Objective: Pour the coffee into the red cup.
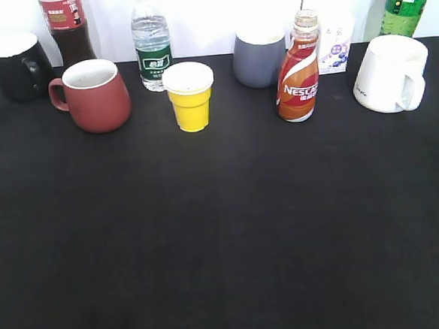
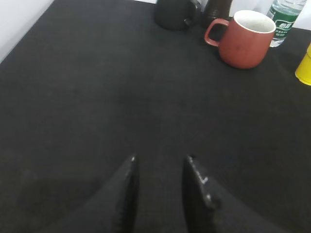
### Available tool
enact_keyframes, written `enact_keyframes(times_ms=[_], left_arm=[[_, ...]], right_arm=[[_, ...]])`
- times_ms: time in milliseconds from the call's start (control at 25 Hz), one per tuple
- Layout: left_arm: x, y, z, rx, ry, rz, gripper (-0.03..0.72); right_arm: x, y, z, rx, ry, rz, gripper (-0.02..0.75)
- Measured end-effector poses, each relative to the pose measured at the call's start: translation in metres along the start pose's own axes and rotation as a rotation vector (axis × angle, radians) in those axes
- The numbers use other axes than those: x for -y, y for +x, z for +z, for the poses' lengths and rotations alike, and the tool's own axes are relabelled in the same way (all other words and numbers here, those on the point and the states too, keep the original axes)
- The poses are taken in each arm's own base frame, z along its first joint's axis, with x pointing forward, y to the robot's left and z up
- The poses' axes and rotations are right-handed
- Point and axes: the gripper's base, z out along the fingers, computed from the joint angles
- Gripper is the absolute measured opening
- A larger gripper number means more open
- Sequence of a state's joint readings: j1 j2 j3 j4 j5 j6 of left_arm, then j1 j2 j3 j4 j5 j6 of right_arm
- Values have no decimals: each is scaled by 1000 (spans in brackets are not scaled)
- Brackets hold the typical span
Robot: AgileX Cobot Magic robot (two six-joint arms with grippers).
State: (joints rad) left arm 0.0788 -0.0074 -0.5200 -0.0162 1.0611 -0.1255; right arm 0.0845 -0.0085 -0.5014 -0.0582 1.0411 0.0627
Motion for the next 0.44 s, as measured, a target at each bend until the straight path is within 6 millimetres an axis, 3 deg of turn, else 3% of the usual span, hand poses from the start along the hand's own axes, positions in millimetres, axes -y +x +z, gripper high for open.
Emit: enact_keyframes(times_ms=[440], left_arm=[[0,0,0,0,0,0,239]], right_arm=[[0,0,0,-1,0,0,505]])
